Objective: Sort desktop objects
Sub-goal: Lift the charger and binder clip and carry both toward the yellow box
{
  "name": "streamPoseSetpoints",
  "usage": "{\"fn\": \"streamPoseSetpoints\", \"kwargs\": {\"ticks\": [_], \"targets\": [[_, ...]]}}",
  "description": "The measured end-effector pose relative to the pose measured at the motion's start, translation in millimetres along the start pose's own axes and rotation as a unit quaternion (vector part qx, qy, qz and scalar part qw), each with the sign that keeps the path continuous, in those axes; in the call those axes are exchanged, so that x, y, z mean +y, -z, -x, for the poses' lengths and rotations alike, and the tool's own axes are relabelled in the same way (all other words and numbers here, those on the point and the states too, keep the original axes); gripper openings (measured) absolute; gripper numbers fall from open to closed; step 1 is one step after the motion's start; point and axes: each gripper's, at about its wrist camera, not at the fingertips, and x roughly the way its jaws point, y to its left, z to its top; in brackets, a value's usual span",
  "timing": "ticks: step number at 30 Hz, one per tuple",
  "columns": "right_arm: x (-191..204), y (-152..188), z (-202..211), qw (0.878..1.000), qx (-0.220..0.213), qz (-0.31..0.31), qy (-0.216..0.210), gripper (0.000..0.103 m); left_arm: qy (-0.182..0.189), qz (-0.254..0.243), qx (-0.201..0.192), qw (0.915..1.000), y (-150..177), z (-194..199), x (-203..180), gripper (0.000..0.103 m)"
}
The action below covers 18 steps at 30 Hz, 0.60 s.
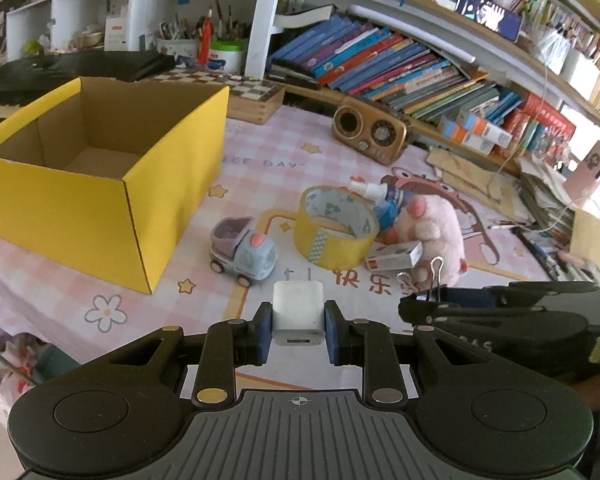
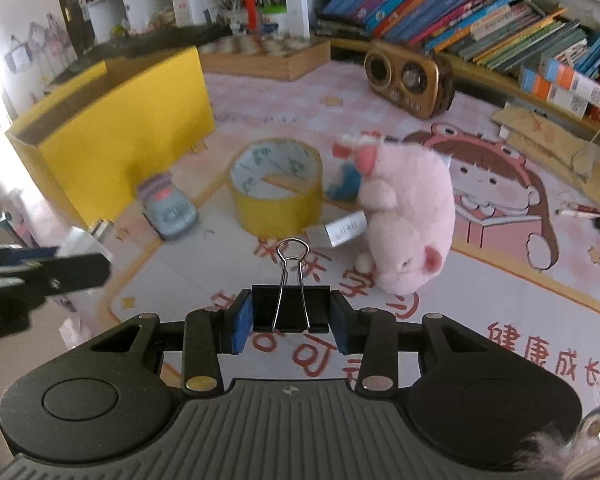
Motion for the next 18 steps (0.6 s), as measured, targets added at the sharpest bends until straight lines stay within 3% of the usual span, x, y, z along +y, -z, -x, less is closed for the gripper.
{"fn": "streamPoseSetpoints", "kwargs": {"ticks": [10,18], "targets": [[34.9,-5.8,56.8,0.998,-0.051,-0.036,0.018,0.037,0.028,-0.009,-0.019,0.9994,-0.8,30.1,32.1,0.025],[82.1,12.5,66.5,0.997,-0.047,-0.061,0.031,0.037,0.048,-0.033,-0.016,0.9982,7.0,48.3,64.5,0.025]]}}
